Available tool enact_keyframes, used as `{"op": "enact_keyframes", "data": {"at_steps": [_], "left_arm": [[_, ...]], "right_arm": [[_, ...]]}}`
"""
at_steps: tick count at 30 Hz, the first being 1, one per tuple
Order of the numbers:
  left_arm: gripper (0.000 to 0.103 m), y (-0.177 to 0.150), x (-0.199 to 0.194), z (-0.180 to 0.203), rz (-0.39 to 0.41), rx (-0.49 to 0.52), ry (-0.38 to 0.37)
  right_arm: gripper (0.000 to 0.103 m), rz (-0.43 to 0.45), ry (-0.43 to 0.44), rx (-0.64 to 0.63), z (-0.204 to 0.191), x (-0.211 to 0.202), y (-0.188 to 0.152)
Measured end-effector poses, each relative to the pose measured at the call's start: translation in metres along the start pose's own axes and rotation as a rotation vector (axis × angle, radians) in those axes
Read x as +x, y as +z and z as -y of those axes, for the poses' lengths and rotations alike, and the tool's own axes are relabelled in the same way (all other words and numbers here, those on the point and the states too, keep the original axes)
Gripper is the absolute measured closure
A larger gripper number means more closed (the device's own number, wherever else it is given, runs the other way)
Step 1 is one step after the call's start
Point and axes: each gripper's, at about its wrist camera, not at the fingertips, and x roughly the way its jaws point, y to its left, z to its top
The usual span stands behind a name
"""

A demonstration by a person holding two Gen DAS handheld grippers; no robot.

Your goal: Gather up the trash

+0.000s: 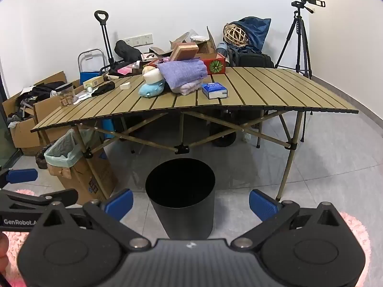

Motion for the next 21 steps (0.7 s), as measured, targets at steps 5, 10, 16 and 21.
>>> {"op": "enact_keyframes", "data": {"at_steps": [5,10,16,21], "left_arm": [[0.0,0.002,0.0,0.005,0.01,-0.014,-0.003],[0.0,0.003,-0.003,0.005,0.015,-0.012,-0.01],[0.0,-0.001,-0.006,-0.002,0.021,-0.018,-0.016],[0.0,0.0,-0.006,-0.002,0.021,-0.017,-0.015]], "right_arm": [[0.0,-0.003,-0.001,0.0,0.0,0.0,-0.001],[0.0,-0.005,-0.003,-0.004,-0.001,0.0,-0.001],[0.0,-0.005,-0.003,-0.003,0.001,-0.001,-0.001],[0.0,-0.004,-0.005,-0.006,0.001,-0.002,-0.001]]}}
